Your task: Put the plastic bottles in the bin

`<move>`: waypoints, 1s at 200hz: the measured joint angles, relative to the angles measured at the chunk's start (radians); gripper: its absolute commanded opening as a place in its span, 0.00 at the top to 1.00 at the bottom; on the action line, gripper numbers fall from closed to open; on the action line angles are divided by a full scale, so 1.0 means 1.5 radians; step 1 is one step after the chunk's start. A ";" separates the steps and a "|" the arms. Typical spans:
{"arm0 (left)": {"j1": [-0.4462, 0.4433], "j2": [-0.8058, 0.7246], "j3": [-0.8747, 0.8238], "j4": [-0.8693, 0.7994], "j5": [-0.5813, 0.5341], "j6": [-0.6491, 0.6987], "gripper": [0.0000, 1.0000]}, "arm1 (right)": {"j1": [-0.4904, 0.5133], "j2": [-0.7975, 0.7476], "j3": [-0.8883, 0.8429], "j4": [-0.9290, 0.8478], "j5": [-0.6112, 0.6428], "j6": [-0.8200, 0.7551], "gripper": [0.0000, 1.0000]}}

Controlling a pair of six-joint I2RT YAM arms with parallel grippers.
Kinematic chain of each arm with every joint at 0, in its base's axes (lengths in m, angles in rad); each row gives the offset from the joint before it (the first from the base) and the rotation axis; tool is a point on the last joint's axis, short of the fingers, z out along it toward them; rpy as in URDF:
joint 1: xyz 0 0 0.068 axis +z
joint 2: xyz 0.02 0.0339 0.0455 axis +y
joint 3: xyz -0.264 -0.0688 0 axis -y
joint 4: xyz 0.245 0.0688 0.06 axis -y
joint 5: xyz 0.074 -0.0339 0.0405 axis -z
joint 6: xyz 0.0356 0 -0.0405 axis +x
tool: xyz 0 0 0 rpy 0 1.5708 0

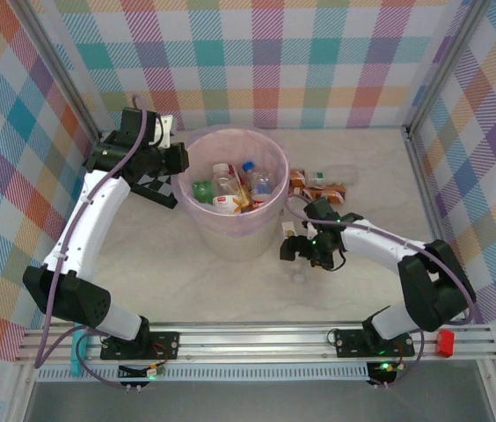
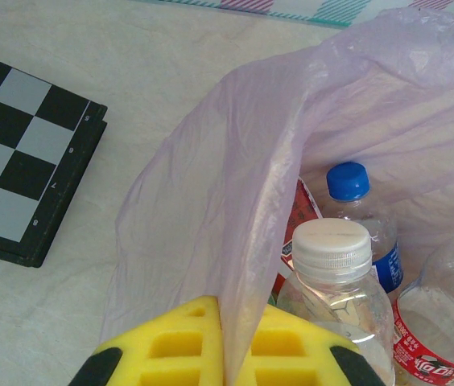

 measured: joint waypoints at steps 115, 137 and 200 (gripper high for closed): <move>0.000 0.001 0.001 0.000 0.000 0.000 1.00 | 0.012 0.034 0.006 -0.005 0.050 -0.012 0.32; 0.000 0.001 0.001 0.000 0.000 0.000 1.00 | 0.012 0.031 0.012 -0.018 0.049 -0.020 0.36; 0.000 0.001 0.001 0.000 0.000 0.000 1.00 | 0.012 -0.084 0.065 -0.139 0.042 -0.056 0.42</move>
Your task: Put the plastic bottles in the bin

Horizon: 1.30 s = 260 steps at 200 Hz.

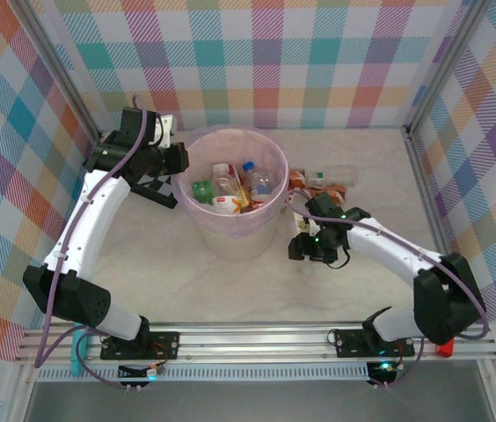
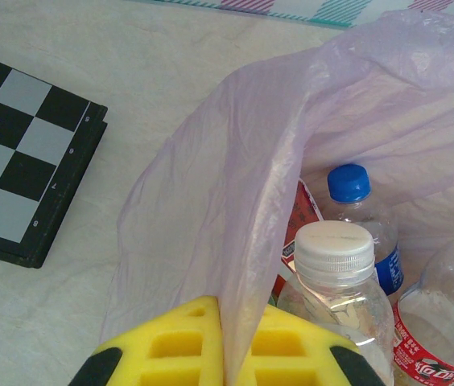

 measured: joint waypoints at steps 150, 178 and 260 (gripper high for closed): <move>0.000 0.000 0.000 0.000 0.000 0.003 1.00 | -0.093 -0.057 0.382 -0.356 -0.018 -0.136 0.48; 0.000 0.000 0.000 0.000 0.001 0.003 1.00 | -0.093 -0.022 0.474 -0.379 -0.019 -0.158 0.48; 0.000 0.000 0.000 0.001 0.006 0.002 1.00 | -0.026 0.143 0.770 -0.394 -0.042 -0.200 0.48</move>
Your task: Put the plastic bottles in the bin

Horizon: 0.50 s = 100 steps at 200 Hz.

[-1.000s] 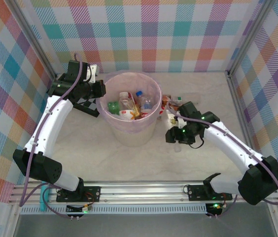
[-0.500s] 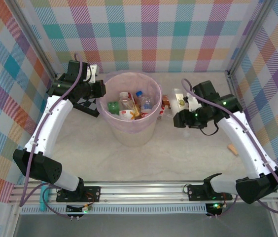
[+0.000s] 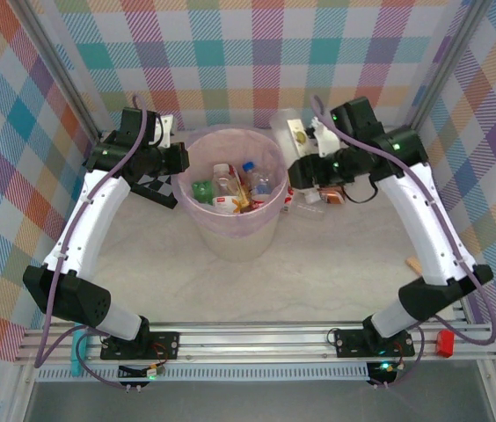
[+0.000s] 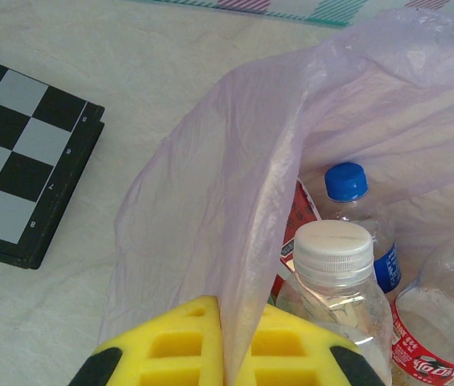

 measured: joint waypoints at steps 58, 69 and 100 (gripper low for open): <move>-0.009 0.001 0.000 0.002 -0.001 -0.002 1.00 | 0.089 0.153 0.190 -0.007 0.001 -0.020 0.47; -0.011 0.001 0.000 0.002 -0.001 -0.003 1.00 | 0.105 0.179 0.213 -0.007 0.004 -0.022 0.48; -0.019 0.001 0.001 0.001 -0.004 -0.003 1.00 | 0.132 0.231 0.227 -0.004 0.020 -0.023 0.47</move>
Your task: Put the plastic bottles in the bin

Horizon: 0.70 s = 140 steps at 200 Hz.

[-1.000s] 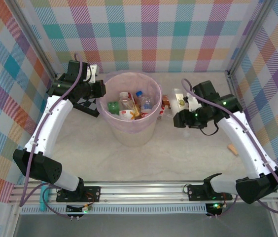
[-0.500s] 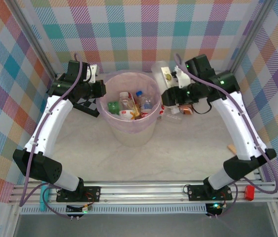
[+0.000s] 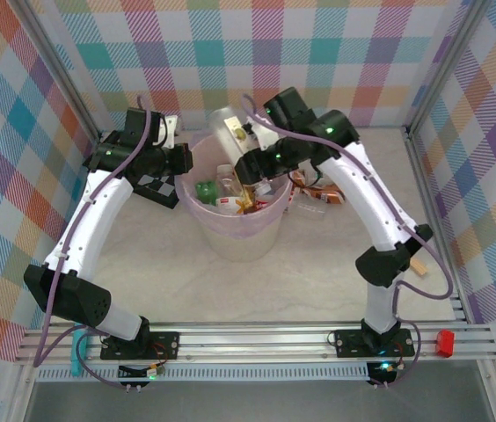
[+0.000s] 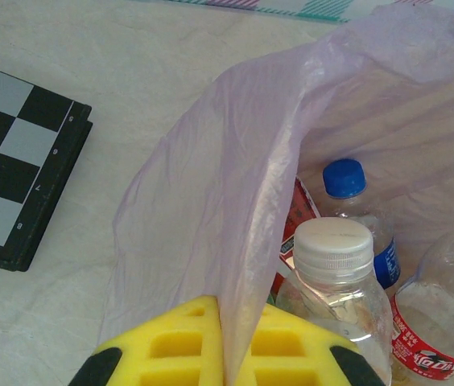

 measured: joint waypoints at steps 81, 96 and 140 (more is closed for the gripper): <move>-0.005 0.003 0.004 -0.003 -0.005 0.000 1.00 | 0.009 0.017 -0.144 0.041 0.063 0.003 0.24; -0.006 0.005 0.006 -0.004 -0.004 0.000 1.00 | 0.009 0.014 -0.152 0.047 0.070 0.002 0.21; -0.007 0.008 0.008 -0.004 -0.002 0.000 1.00 | 0.010 -0.019 -0.129 0.055 0.086 0.002 0.21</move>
